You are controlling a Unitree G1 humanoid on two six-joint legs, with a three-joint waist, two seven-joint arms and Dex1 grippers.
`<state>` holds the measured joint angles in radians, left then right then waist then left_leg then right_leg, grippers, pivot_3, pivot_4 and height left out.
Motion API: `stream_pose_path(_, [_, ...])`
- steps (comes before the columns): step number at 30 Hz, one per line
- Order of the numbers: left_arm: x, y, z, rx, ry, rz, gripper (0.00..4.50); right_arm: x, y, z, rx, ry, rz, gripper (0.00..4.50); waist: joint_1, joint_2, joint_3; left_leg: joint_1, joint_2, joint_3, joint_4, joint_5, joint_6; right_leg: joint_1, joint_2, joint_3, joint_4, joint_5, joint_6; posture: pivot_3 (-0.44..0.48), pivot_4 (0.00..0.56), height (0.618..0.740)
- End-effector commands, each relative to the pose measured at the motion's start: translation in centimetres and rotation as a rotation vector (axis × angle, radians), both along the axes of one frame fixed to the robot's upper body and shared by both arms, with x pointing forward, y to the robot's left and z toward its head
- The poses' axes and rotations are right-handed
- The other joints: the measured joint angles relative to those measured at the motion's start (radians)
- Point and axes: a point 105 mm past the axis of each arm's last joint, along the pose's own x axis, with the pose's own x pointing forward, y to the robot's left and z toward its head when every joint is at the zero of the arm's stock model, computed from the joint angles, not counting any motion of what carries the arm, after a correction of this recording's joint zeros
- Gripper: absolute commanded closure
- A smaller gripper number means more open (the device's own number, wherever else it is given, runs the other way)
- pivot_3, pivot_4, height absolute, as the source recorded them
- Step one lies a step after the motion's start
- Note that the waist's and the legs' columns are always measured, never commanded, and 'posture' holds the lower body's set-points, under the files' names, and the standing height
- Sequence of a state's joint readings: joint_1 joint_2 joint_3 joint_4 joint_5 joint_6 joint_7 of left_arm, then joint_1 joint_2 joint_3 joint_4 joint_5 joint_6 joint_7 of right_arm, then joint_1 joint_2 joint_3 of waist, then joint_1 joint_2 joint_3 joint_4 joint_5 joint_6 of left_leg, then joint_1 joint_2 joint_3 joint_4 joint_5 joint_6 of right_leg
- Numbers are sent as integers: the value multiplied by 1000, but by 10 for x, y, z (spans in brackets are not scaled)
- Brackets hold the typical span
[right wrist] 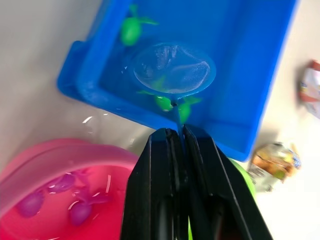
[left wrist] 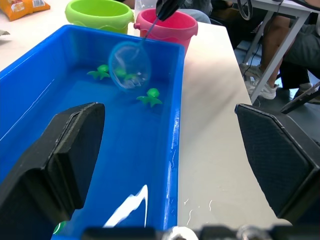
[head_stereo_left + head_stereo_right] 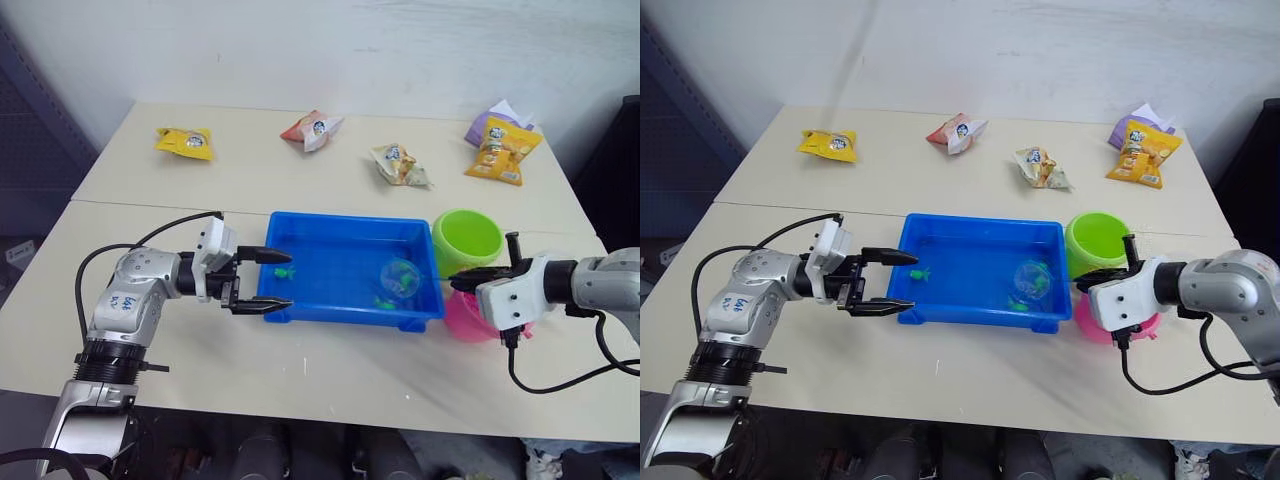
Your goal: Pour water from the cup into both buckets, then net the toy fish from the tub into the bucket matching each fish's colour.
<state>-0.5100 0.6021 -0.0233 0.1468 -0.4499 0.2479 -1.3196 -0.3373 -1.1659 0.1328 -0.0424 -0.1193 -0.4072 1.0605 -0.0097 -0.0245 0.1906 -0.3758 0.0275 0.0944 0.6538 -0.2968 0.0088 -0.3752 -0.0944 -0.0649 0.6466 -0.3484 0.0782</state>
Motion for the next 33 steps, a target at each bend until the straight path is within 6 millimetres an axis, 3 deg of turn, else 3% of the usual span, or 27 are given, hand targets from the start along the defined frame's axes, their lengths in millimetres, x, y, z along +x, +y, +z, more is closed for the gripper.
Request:
stream_pose_path(1, [-3,-7,8,-3,-49,-21,22,-3,8,7,-28,18,51,4500,2,0,0,0,0,0,0,0,0,0,0,0,0,0,0,0,150,738])
stream_pose_path(9, [-2,-6,8,-8,-49,-6,22,-5,21,12,90,108,20,4500,2,0,0,0,0,0,1,0,0,0,0,0,0,0,0,0,150,738])
stream_pose_path(21, [-1,-5,8,-14,-52,16,22,1,28,24,483,235,-195,4500,5,0,0,0,0,-1,1,0,0,0,0,-1,0,0,0,0,150,738])
stream_pose_path(28, [1,-5,12,-32,-62,28,22,-5,20,39,682,270,-308,4500,6,0,0,-1,0,-1,1,0,0,0,0,-1,0,0,0,0,150,738])
stream_pose_path(33, [6,-12,43,-223,-50,57,22,-21,-5,63,831,176,-403,4500,12,0,0,-1,0,-2,0,0,1,0,0,-1,-1,0,0,0,150,738])
